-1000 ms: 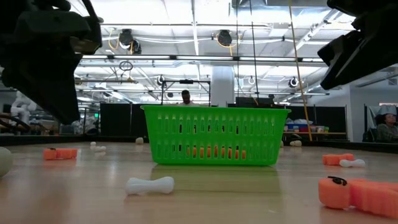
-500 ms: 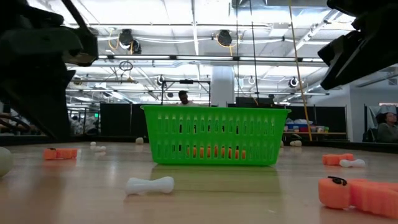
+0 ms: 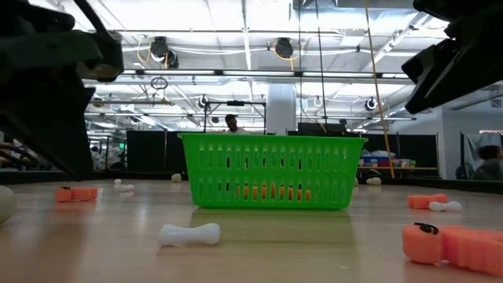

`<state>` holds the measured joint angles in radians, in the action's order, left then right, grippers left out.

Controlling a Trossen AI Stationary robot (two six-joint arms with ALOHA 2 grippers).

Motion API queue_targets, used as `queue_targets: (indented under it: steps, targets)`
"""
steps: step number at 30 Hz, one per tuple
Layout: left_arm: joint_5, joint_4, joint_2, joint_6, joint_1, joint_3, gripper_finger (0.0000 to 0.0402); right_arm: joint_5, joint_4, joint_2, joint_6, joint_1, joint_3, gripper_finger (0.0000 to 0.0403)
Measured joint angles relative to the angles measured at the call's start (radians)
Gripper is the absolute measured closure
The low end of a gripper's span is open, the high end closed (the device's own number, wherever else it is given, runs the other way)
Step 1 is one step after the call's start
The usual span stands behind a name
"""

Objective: Sort Halloween decoration
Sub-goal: Put the orange skeleton toy into the green basket

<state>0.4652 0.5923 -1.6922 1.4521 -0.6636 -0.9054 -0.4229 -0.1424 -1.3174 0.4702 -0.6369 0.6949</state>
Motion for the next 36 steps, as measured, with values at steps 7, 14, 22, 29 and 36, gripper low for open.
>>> queue_targets:
  steps: [7,14,22,29,36]
  targets:
    - [0.005,-0.004,-0.062,-0.021,0.0,0.0,0.0256,0.0,0.0,0.0,0.0,0.0,0.0,0.03]
    - [0.013,-0.008,-0.083,-0.019,-0.001,-0.003,0.0256,0.0,0.001,0.0,0.0,0.0,0.0,0.03]
    - [-0.002,-0.01,-0.083,-0.017,-0.001,-0.003,0.0263,0.0,0.0,0.0,0.001,0.0,0.0,0.03]
    - [-0.025,-0.018,-0.084,-0.018,-0.004,-0.003,0.0328,0.0,0.0,0.0,0.001,0.0,0.0,0.03]
    - [-0.021,-0.016,-0.08,-0.026,-0.005,-0.002,0.0365,0.0,0.001,0.0,0.001,0.0,0.0,0.03]
